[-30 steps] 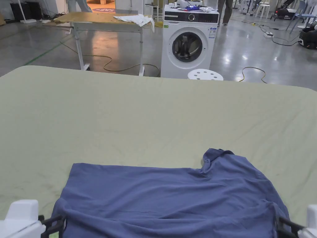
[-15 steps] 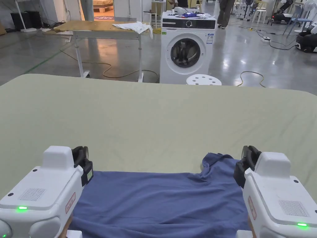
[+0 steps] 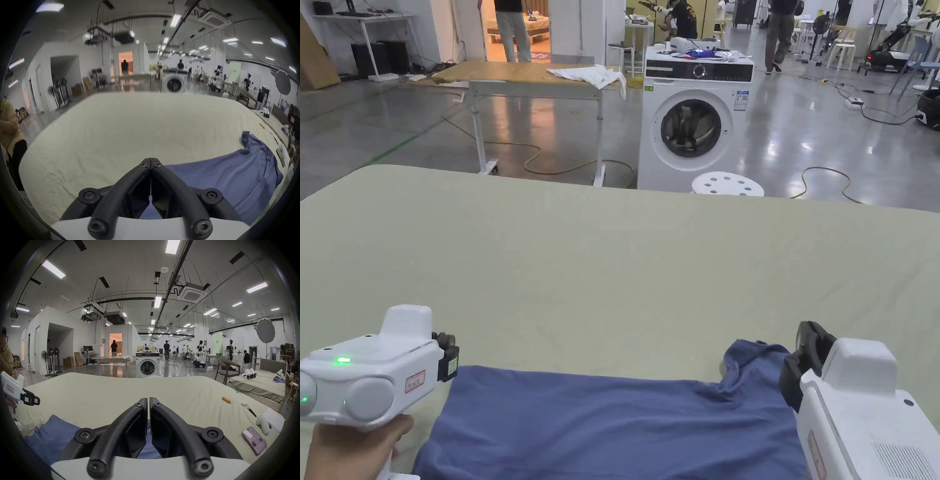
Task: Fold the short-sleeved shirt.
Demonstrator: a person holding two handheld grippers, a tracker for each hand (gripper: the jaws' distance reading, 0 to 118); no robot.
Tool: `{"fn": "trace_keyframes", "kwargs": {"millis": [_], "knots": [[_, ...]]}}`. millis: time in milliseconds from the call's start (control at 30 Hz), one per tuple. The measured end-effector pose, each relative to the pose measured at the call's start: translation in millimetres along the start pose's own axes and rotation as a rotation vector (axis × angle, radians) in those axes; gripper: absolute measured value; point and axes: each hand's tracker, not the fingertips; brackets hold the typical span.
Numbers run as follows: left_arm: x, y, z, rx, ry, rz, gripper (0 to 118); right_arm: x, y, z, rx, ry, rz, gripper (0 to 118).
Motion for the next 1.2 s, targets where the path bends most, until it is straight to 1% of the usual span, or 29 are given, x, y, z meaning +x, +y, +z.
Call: {"fn": "trace_keyframes", "kwargs": {"millis": [100,133,200,233,267,300,333,400,533,600,700,733,767,833,900,967,1000,1033,1067,1100,1133,1200], "knots": [[-13,8,-28,-0.127,-0.042,0.054,0,4,-5,-4,-0.027,-0.005,0.005,1],[-16,11,-39,-0.179,-0.052,0.062,2,6,-7,-5,-0.038,-0.008,0.006,1],[-19,13,-57,-0.224,-0.062,0.068,17,9,-11,-7,-0.057,-0.013,0.008,1],[-17,16,-62,-0.255,-0.086,0.08,26,10,-13,-8,-0.068,-0.018,0.013,1],[-18,17,-69,-0.273,-0.105,0.101,43,11,-14,-9,-0.077,-0.021,0.017,1],[-17,17,-77,-0.299,-0.108,0.121,55,13,-16,-10,-0.086,-0.025,0.021,1],[-15,17,-84,-0.326,-0.1,0.126,63,15,-18,-11,-0.097,-0.03,0.025,1],[-10,17,-94,-0.346,-0.096,0.107,64,18,-22,-13,-0.116,-0.04,0.032,1],[1,11,-111,-0.412,-0.04,0.029,62,26,-28,-17,-0.152,-0.054,0.031,1],[12,11,-110,-0.406,-0.016,0.003,56,29,-31,-19,-0.169,-0.06,0.031,1],[18,13,-110,-0.401,0.001,-0.049,52,33,-34,-24,-0.191,-0.063,0.031,1],[23,13,-108,-0.396,-0.004,-0.084,45,35,-34,-26,-0.199,-0.063,0.031,1],[22,14,-108,-0.391,-0.017,-0.107,29,37,-34,-29,-0.208,-0.067,0.032,1],[29,13,-106,-0.386,-0.073,-0.132,1,45,-32,-38,-0.234,-0.083,0.03,1],[29,10,-108,-0.389,-0.052,-0.141,1,57,-33,-50,-0.281,-0.11,0.005,2],[24,11,-105,-0.376,-0.055,-0.133,0,69,-35,-65,-0.344,-0.107,-0.02,3],[21,13,-101,-0.362,-0.059,-0.107,0,77,-37,-76,-0.386,-0.093,-0.021,8],[16,14,-98,-0.341,-0.069,-0.08,0,84,-38,-87,-0.437,-0.088,-0.01,20],[13,15,-93,-0.319,-0.083,-0.062,0,90,-40,-100,-0.494,-0.074,0.003,43],[11,16,-88,-0.304,-0.09,-0.05,0,98,-44,-116,-0.562,-0.056,0.005,59],[10,17,-81,-0.286,-0.093,-0.043,0,106,-48,-131,-0.615,-0.035,0.0,68],[8,18,-67,-0.241,-0.101,-0.027,0,119,-58,-158,-0.72,-0.011,-0.008,69]]}}
